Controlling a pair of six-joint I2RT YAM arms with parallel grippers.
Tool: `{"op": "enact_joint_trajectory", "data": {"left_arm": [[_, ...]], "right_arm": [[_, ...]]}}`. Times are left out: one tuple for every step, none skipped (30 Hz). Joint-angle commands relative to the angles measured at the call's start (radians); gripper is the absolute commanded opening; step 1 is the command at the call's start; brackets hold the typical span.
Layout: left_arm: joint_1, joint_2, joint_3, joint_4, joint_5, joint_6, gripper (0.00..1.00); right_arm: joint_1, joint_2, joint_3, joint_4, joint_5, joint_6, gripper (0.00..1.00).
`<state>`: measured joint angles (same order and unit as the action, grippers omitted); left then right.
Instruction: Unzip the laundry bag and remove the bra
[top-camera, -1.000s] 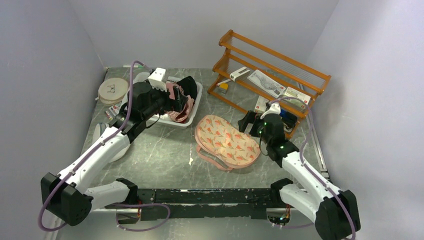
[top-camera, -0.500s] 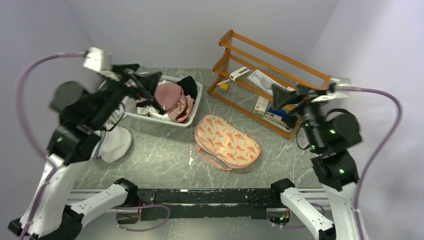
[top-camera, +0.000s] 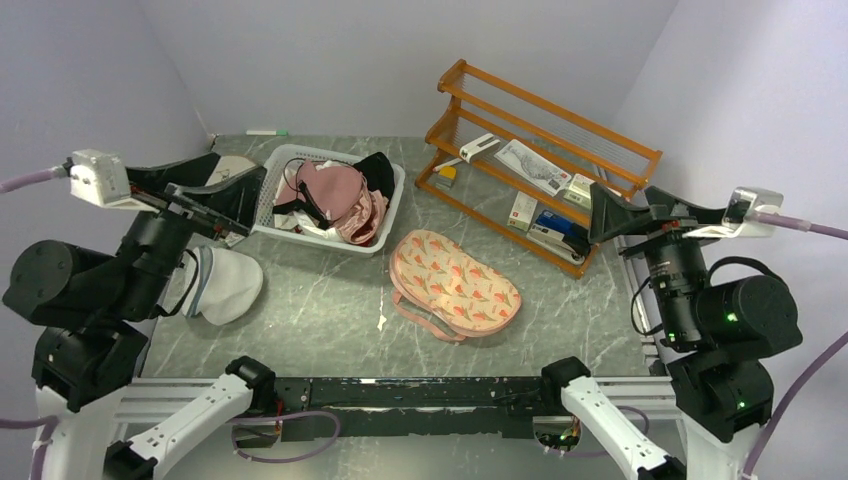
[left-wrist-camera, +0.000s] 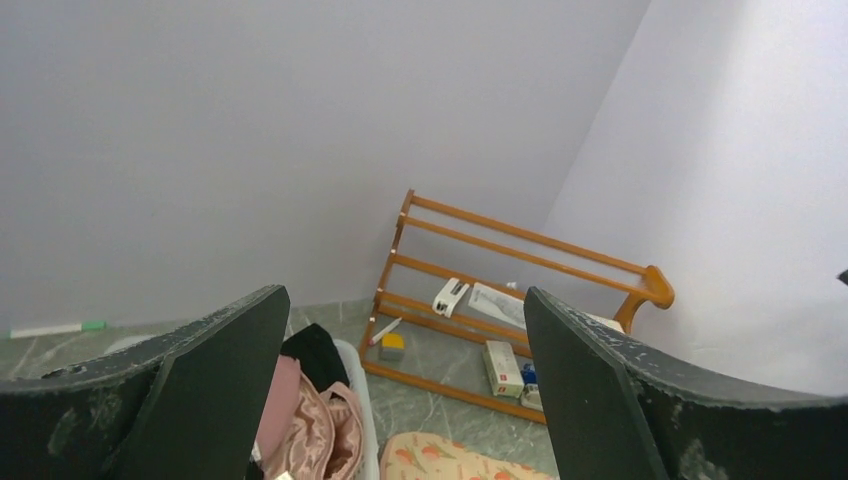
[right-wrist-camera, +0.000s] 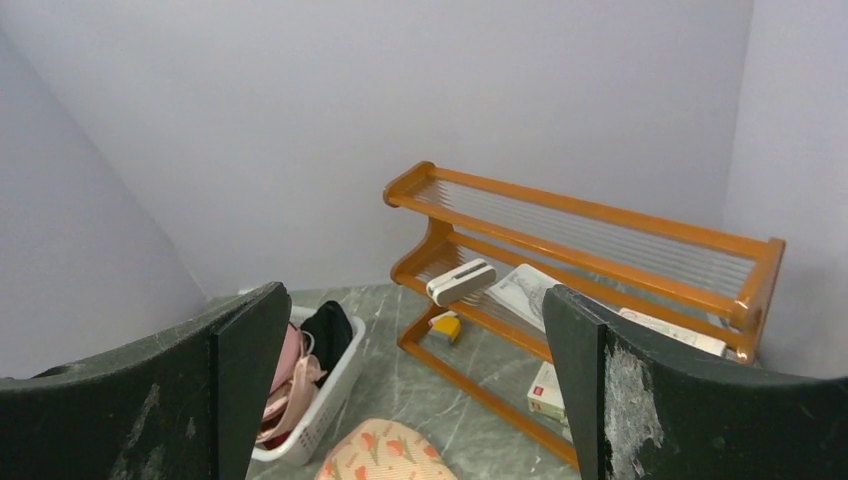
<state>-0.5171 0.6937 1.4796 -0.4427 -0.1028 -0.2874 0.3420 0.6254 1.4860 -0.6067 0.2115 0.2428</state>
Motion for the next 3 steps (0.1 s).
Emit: {"op": "enact_joint_trajectory", "data": {"left_arm": [[-0.004, 0.022, -0.018, -0.052, -0.052, -0.022, 0.99], [-0.003, 0.026, -0.016, -0.064, -0.047, -0.030, 0.99], [-0.004, 0.030, -0.017, -0.071, -0.037, -0.035, 0.99]], "right_arm": [[-0.005, -0.041, -0.076, -0.020, 0.099, 0.016, 1.00], [-0.005, -0.056, -0.119, -0.007, 0.128, 0.019, 1.00], [-0.003, -0.067, -0.131, -0.007, 0.143, 0.022, 1.00]]}}
